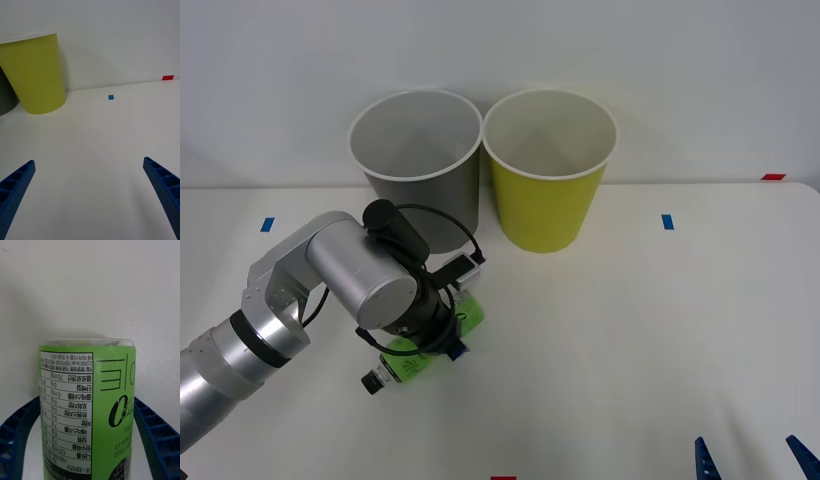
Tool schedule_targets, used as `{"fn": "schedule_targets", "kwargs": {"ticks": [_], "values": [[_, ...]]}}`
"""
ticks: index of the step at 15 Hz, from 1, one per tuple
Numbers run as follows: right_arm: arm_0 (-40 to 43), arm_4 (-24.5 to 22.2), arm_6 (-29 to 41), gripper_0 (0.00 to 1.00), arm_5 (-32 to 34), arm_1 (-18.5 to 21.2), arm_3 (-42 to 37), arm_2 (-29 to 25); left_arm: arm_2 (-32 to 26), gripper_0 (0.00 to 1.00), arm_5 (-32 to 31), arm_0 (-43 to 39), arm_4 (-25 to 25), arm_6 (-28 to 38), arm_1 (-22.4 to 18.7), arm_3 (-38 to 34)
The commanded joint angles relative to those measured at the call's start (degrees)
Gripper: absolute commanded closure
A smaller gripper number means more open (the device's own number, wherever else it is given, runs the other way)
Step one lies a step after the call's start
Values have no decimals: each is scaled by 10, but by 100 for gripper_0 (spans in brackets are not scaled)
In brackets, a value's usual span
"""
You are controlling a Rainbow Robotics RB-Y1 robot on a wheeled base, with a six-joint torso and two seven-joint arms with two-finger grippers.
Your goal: Put cans in the gray bin and PET bottles in the light green bin.
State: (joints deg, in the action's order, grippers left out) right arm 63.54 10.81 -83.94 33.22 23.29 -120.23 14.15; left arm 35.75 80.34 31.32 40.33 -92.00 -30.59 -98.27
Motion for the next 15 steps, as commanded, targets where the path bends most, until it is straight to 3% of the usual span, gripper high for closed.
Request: {"fn": "schedule_targets", "kwargs": {"ticks": [1, 8, 12, 15], "values": [[0, 0, 0, 0, 0, 0, 0, 0, -1, 100, 0, 0, 4, -2, -2, 0], [0, 0, 0, 0, 0, 0, 0, 0, -1, 100, 7, -1, 22, 3, -10, -21], [0, 0, 0, 0, 0, 0, 0, 0, -2, 100, 18, -1, 17, 74, -39, -100], [0, 0, 0, 0, 0, 0, 0, 0, -8, 100, 56, -3, -22, 86, -54, -175]]}}
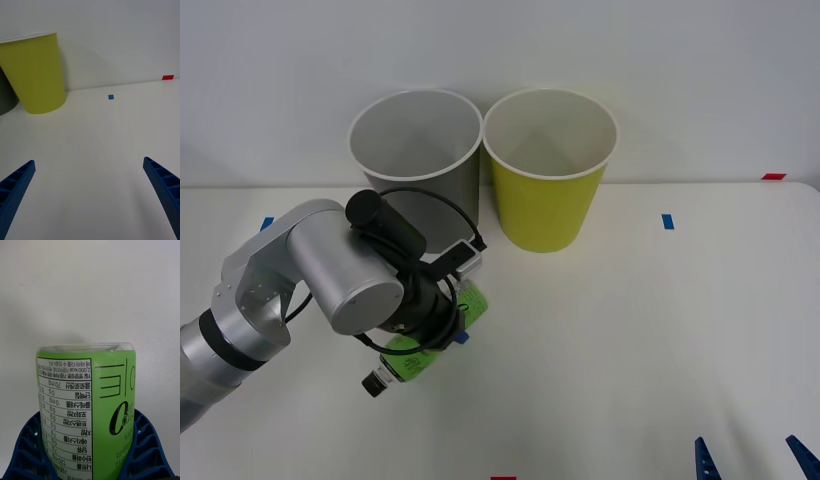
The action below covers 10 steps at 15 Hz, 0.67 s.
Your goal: Put cans in the gray bin and PET bottles in the light green bin.
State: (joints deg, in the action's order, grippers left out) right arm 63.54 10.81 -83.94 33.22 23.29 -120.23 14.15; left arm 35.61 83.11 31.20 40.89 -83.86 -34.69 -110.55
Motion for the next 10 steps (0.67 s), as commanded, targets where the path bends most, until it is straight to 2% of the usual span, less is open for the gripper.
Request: {"fn": "schedule_targets", "kwargs": {"ticks": [1, 2, 4, 7, 10], "values": [[0, 0, 0, 0, 0, 0, 0, 0, -21, 100, 54, -3, -33, 7, -19, -85], [0, 0, 0, 0, 0, 0, 0, 0, -37, 100, 68, -8, -34, 5, -24, -111], [0, 0, 0, 0, 0, 0, 0, 0, -113, 100, 74, -57, -34, -12, -25, -188], [0, 0, 0, 0, 0, 0, 0, 0, -208, 100, 74, -100, -35, -73, -21, -253], [0, 0, 0, 0, 0, 0, 0, 0, -296, 100, 74, -108, 8, -88, -21, -283]]}}
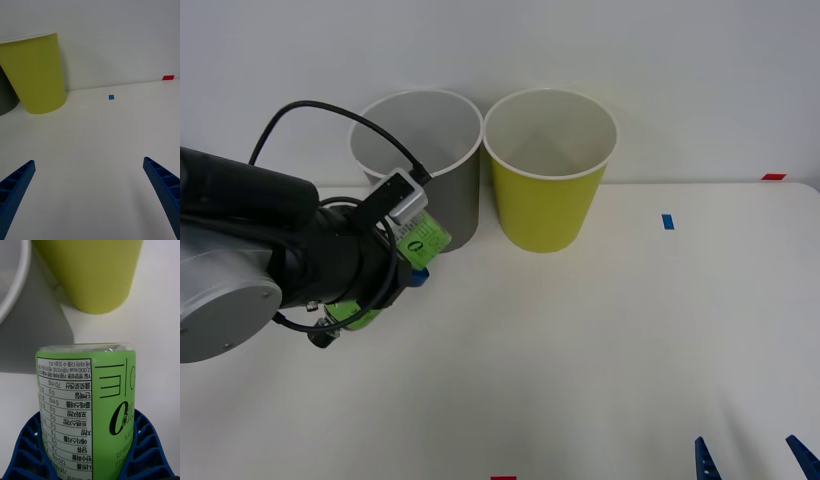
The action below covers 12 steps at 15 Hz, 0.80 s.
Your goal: Put cans in the gray bin and PET bottles in the light green bin.
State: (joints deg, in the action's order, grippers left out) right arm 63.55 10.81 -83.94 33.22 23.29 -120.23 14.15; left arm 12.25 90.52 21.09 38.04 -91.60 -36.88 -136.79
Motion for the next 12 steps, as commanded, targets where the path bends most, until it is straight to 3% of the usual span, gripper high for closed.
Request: {"fn": "schedule_targets", "kwargs": {"ticks": [1, 7, 12], "values": [[0, 0, 0, 0, 0, 0, 0, 0, -95, 100, 0, -7, 57, -12, 1, -28], [0, 0, 0, 0, 0, 0, 0, 0, -218, 100, -47, -5, 93, -9, 14, -81], [0, 0, 0, 0, 0, 0, 0, 0, -257, 100, -68, 41, 110, -9, 34, -80]]}}
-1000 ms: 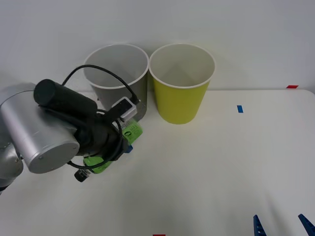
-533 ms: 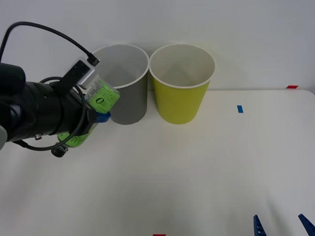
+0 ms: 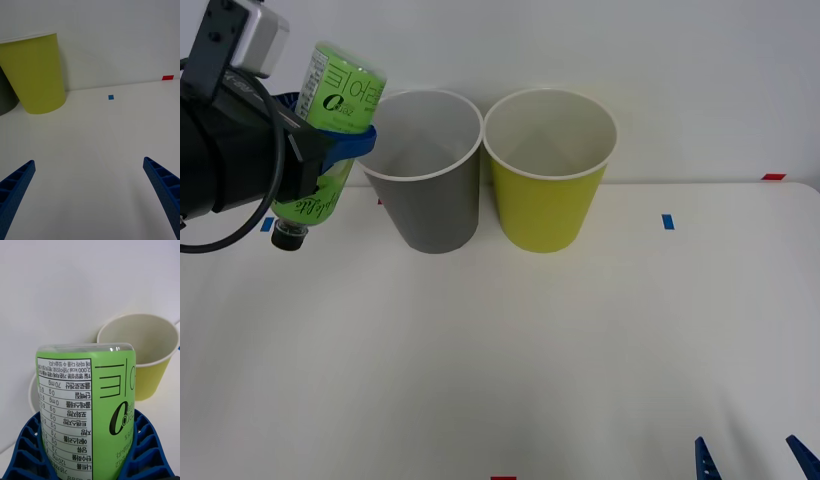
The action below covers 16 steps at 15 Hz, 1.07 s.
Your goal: Put cans in the gray bin and PET bottles in the light green bin.
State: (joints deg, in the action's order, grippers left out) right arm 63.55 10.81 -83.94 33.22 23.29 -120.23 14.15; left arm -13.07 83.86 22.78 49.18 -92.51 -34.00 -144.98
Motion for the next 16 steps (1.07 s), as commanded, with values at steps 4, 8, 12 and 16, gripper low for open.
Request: {"fn": "schedule_targets", "kwargs": {"ticks": [4, 8, 12, 16], "values": [[0, 0, 0, 0, 0, 0, 0, 0, -4, 100, 5, 101, 25, -11, 40, 66], [0, 0, 0, 0, 0, 0, 0, 0, 12, 100, 5, 174, 29, -27, 72, 135], [0, 0, 0, 0, 0, 0, 0, 0, 39, 100, 5, 242, -1, -22, 96, 184], [0, 0, 0, 0, 0, 0, 0, 0, 64, 100, -6, 307, -31, -28, 134, 267]]}}
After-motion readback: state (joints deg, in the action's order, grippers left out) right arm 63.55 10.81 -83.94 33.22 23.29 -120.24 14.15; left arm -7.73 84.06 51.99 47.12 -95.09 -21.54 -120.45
